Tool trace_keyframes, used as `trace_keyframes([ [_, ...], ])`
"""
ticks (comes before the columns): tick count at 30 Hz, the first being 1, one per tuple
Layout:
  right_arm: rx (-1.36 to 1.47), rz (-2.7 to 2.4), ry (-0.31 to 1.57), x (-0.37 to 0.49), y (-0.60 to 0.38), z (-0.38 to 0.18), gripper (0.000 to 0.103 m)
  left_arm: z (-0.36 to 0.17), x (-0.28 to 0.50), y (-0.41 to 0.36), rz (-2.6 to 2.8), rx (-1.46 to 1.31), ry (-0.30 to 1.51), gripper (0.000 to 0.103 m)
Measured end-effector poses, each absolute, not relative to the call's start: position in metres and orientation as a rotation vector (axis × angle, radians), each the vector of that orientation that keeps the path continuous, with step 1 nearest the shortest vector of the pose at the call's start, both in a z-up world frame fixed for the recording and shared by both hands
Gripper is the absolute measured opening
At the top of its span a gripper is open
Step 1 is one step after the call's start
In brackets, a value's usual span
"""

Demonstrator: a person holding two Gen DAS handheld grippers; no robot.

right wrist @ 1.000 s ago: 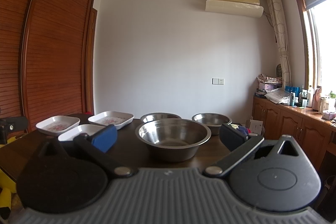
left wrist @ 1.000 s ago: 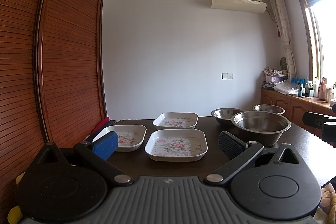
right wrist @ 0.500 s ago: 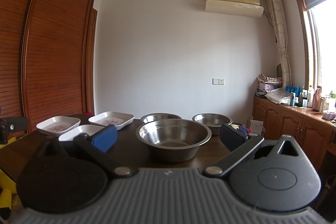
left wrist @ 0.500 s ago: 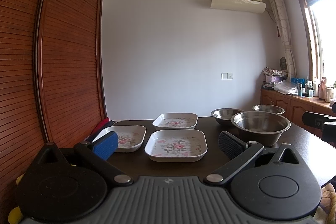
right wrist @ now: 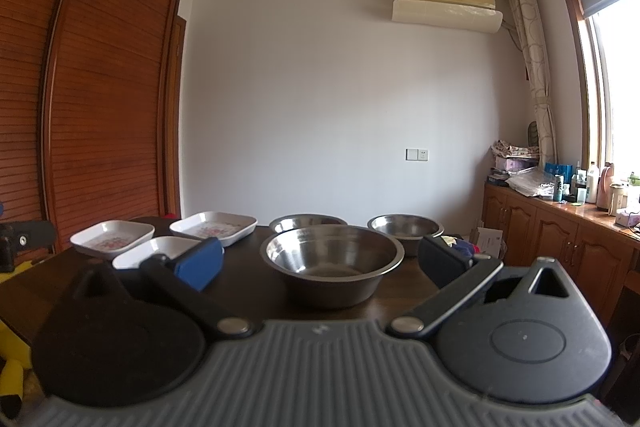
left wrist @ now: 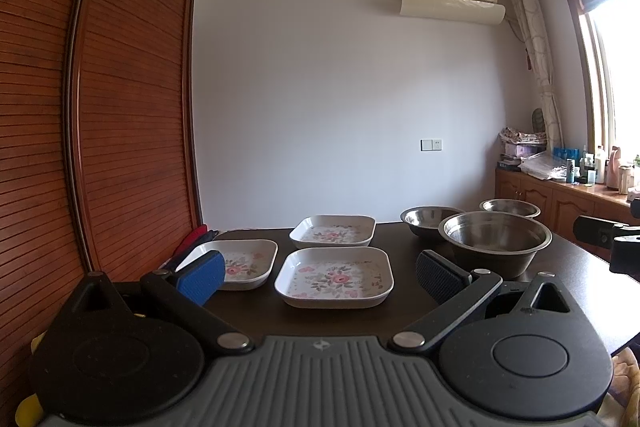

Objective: Organize plates and bowls

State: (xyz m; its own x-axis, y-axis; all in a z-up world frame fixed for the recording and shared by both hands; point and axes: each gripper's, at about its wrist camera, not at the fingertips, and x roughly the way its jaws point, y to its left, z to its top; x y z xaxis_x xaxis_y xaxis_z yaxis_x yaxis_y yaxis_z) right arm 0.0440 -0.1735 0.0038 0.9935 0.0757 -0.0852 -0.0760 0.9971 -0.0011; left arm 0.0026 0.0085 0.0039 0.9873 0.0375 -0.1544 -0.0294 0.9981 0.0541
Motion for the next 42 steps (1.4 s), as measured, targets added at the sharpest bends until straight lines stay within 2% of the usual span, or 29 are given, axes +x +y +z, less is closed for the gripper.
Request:
trace_keyframes([
  [20, 0.0, 0.072, 0.091, 0.046, -0.174, 0.002, 0.103, -0.001, 0.005, 0.01, 0.041, 0.053, 0.175, 0.103],
  [42, -0.02, 0.163, 0.121, 0.059, -0.155, -0.004, 0.103, -0.021, 0.029, 0.031, 0.007, 0.06, 0.285, 0.103],
])
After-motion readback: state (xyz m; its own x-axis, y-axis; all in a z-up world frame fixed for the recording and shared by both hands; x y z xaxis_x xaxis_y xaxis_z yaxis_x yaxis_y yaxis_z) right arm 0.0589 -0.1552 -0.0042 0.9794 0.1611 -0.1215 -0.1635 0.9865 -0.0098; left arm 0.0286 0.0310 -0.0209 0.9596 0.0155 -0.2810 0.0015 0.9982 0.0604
